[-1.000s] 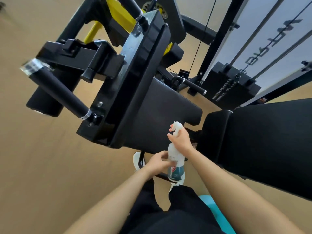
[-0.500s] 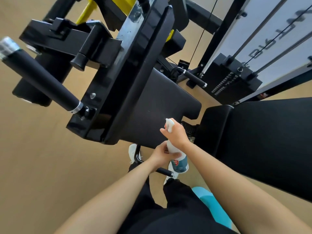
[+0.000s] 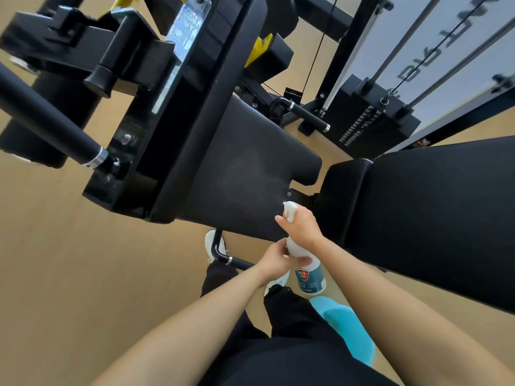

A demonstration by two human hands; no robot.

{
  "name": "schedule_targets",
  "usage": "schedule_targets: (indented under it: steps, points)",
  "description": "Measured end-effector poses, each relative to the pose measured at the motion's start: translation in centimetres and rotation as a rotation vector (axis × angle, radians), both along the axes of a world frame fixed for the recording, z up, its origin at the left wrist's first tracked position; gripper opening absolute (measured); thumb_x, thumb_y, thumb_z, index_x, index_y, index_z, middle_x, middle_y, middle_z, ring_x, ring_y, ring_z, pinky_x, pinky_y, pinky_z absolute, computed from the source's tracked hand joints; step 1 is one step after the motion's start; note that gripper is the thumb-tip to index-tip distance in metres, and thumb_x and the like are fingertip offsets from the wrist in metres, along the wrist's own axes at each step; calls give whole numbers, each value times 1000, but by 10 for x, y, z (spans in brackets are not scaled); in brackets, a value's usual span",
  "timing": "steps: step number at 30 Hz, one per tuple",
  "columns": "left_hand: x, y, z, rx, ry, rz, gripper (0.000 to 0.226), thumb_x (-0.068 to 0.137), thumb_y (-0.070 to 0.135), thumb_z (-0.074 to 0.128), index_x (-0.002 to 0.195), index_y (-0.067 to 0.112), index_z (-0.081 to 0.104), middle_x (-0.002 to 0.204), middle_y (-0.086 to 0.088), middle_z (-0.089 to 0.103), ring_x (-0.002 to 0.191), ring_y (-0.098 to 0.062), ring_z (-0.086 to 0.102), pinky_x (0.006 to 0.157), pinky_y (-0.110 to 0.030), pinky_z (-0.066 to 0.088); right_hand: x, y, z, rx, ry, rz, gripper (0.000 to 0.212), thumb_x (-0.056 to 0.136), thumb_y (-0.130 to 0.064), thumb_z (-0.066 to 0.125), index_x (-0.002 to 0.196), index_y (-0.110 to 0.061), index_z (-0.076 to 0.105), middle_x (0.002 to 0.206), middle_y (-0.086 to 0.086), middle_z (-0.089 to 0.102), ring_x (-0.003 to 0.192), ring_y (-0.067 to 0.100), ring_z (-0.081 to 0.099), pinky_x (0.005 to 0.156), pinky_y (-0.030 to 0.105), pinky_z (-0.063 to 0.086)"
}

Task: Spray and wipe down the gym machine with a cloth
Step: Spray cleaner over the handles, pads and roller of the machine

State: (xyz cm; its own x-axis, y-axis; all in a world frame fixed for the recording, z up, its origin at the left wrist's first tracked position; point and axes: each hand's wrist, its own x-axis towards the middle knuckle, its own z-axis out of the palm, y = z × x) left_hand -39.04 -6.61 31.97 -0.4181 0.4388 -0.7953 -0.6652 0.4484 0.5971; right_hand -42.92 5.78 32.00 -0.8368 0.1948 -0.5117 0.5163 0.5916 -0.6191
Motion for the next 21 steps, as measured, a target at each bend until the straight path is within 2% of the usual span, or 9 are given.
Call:
schedule_targets:
  steps: [3,6,8,11,13,17,19,21]
  points:
    - [6,-12,-1,-34,19,32,55,82,38,83,130,29,57,123,6,68,117,-15,63,100,-44,56,4,-13,1,-44,16,-24,16,96,-31,68,94,-20,57,84,-3,62,79,15,64,77,36,59]
    - [5,-25,2,-43,35,45,58,81,41,83,132,32,57,123,8,68,117,-13,64,98,-42,57,2,-24,4,-77,59,-106,23,95,-31,69,111,-19,57,95,-2,63,87,13,63,79,30,56]
    - [1,-30,6,-37,47,70,55,83,36,83,133,31,58,123,8,69,117,-12,63,98,-39,57,-1,-27,7,-94,82,-241,24,97,-32,68,112,-16,58,96,1,64,88,16,65,79,30,56]
    - [-7,-29,17,-27,92,56,51,86,35,81,132,30,59,121,9,69,114,-9,63,85,-25,55,-6,-23,12,-103,59,-402,30,98,-35,65,115,-11,61,98,4,65,92,20,67,82,34,59]
    - [-8,-24,21,-30,113,38,51,86,39,80,132,30,59,121,8,68,113,-10,63,82,-23,54,-7,-16,17,-99,47,-442,35,98,-37,66,119,-9,61,100,5,65,94,22,68,84,37,60]
    - [-5,-12,28,-10,130,-16,51,84,42,81,130,34,60,120,7,70,115,-13,64,98,-39,57,2,3,33,-146,115,-430,28,96,-35,68,109,-13,59,93,-1,62,86,16,64,76,29,56]
    - [-2,-4,37,21,135,-68,48,85,41,80,129,36,62,118,8,71,113,-12,65,97,-38,58,14,15,42,-137,145,-477,23,96,-33,68,106,-15,58,92,0,63,83,16,64,74,30,56]
    - [1,5,46,45,138,-130,48,86,39,80,130,36,62,113,9,71,108,-10,67,91,-31,58,29,27,51,-111,156,-596,19,96,-32,67,97,-15,58,87,4,65,81,20,66,74,34,58]
